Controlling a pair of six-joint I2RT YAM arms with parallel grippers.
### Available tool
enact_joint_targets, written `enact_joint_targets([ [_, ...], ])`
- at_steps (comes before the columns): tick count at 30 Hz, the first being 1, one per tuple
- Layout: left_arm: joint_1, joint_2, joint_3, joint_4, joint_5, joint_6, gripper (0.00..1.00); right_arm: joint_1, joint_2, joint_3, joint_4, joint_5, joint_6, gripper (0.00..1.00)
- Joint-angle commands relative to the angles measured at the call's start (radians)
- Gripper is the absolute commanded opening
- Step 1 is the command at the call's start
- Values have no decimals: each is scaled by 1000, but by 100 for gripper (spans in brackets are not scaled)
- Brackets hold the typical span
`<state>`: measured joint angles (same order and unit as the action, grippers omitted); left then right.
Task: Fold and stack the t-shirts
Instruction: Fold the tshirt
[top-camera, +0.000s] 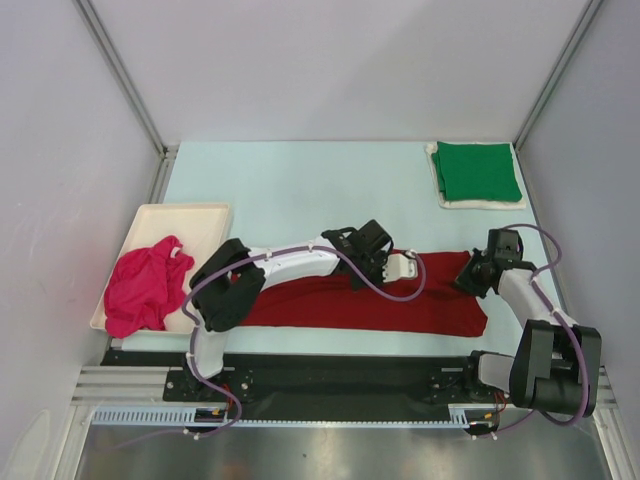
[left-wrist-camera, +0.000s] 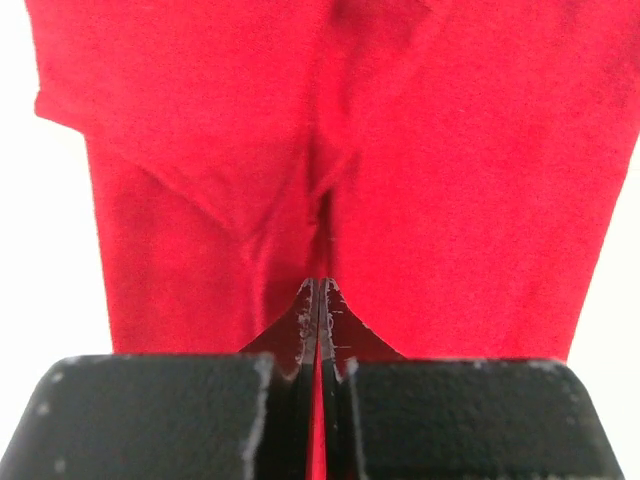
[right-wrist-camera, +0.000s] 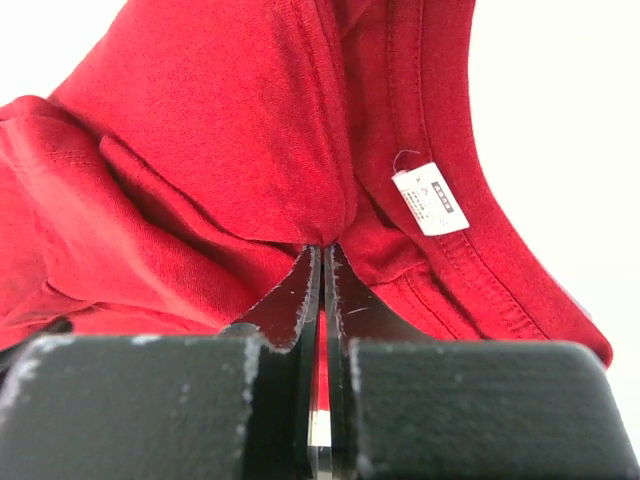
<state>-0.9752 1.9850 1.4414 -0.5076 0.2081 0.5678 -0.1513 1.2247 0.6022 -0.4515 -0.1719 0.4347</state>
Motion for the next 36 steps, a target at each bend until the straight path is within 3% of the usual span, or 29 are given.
enact_joint_targets([
  [1, -14, -31, -30, 14, 51, 10, 0, -11, -40, 18, -30, 17, 10, 0],
  [10, -20, -74, -139, -29, 88, 121, 0, -30, -15, -2, -21, 52, 33, 2],
  [14, -20, -58, -107, -46, 100, 106, 0, -27, -13, 4, -26, 31, 44, 30],
  [19, -20, -112, -20, -72, 178, 96, 32, 24, -115, 63, -107, 130, 55, 37],
  [22, -8, -114, 40, -56, 188, 43, 36, 103, -169, 106, -122, 170, 39, 46],
  [23, 0, -117, 50, -46, 197, 6, 35, 125, -166, 113, -110, 163, 33, 55],
  [25, 29, -123, 47, -14, 206, -19, 35, 197, -116, 142, -72, 118, 9, 59],
  [27, 43, -123, 22, 15, 147, -28, 37, 252, -12, 175, -56, 114, -10, 59],
  [28, 46, -108, -13, 41, 46, -5, 40, 286, 93, 229, -32, 111, -60, 56],
  [31, 52, -84, -47, 63, 5, 15, 42, 298, 191, 254, -18, 92, -76, 53],
  [34, 53, -75, -91, 86, 7, 21, 41, 318, 251, 275, -23, 86, -82, 39],
  [35, 52, -74, -110, 95, 11, 21, 36, 325, 249, 263, -12, 84, -76, 28],
  [36, 52, -74, -116, 98, 17, 21, 31, 329, 245, 257, -9, 81, -76, 23],
])
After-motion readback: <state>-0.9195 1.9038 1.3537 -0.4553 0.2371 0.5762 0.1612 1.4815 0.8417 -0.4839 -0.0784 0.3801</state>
